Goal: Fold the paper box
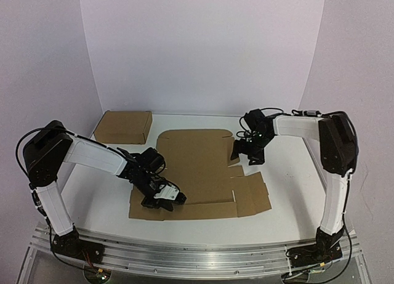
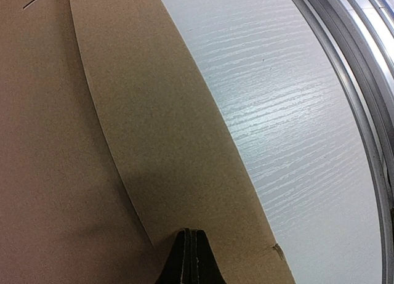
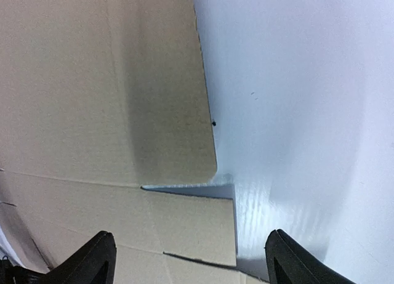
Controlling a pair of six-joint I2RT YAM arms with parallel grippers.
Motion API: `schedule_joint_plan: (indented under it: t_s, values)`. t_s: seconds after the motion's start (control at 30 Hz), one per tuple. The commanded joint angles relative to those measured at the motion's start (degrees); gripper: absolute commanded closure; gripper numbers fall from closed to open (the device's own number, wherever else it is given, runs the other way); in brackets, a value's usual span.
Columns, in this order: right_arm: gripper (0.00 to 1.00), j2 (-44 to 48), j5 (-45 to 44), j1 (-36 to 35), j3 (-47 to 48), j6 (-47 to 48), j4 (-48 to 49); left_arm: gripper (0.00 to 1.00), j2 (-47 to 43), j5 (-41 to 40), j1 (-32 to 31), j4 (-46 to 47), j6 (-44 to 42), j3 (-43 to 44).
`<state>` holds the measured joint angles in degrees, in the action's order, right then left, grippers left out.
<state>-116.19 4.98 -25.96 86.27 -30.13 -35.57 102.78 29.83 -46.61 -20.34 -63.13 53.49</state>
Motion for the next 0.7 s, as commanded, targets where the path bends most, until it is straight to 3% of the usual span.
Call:
schedule_joint_plan:
  t_s: [0.0, 0.3, 0.47, 0.67]
  values:
    - [0.18, -5.4, 6.8, 0.3, 3.5, 2.5, -2.9, 1.00, 2.3, -6.1, -0.3, -1.8, -1.2, -2.2]
    - [0.25, -6.0, 21.9, 3.3, -2.5, -1.5, 3.6, 1.00, 2.0, -6.1, -0.4, -1.4, -1.7, -2.3]
    - [0.44, -3.1, 25.6, 3.9, -6.9, -6.4, 11.9, 1.00, 2.0, -6.2, -0.3, -1.3, -1.8, -2.0]
    - [0.66, 1.0, 22.1, 2.9, -8.6, -11.1, 15.5, 1.00, 2.2, -6.2, -0.3, -1.0, -2.0, -2.0]
